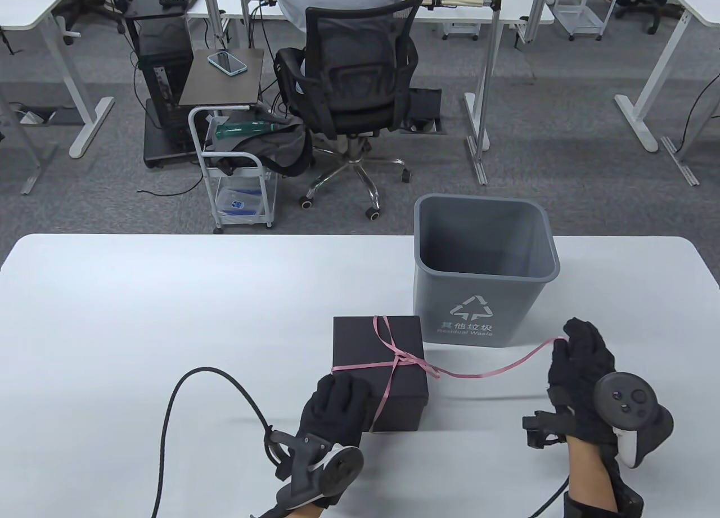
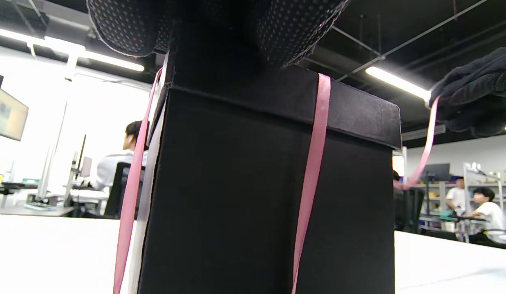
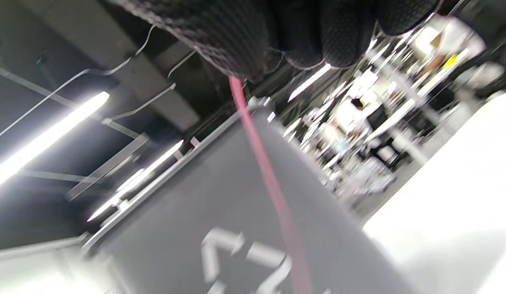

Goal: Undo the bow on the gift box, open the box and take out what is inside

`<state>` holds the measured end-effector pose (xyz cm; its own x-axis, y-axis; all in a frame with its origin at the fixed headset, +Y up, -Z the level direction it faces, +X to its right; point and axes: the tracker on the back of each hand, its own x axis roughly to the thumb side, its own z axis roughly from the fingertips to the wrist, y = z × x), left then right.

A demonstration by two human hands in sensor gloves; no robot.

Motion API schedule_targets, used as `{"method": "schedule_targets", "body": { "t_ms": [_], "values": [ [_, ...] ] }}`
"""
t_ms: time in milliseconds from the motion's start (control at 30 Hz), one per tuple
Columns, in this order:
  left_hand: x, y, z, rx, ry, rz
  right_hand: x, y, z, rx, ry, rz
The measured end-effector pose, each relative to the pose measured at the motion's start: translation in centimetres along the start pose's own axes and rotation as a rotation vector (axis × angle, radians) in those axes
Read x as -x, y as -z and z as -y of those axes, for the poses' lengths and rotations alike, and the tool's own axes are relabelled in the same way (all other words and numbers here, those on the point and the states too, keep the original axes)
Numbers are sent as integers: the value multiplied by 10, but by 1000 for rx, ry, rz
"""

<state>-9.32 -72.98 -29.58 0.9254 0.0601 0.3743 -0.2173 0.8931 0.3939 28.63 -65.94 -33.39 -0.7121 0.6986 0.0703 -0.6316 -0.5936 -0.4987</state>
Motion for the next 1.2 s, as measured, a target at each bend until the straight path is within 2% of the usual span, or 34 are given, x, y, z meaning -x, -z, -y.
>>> {"method": "schedule_targets", "body": {
  "t_ms": [100,300,533,667,900,1000,1200],
  "values": [
    [0,0,1,-1,5,2,-31,-2,-20,-92,-86,97],
    [1,0,1,4,-2,2,-113,-7,-68,-267,-252,330],
    [2,-1,-1,20,-23,1,-174,-9,-133,-469,-446,420],
    [3,-2,-2,26,-33,1,-192,-13,-162,-504,-599,436],
    [4,-2,-2,28,-50,-1,-197,-16,-180,-472,-753,419],
    [4,-2,-2,30,-55,-3,-197,-16,-182,-468,-698,390],
    [5,-2,-2,32,-63,-3,-192,-19,-179,-440,-657,417]
  ]
}}
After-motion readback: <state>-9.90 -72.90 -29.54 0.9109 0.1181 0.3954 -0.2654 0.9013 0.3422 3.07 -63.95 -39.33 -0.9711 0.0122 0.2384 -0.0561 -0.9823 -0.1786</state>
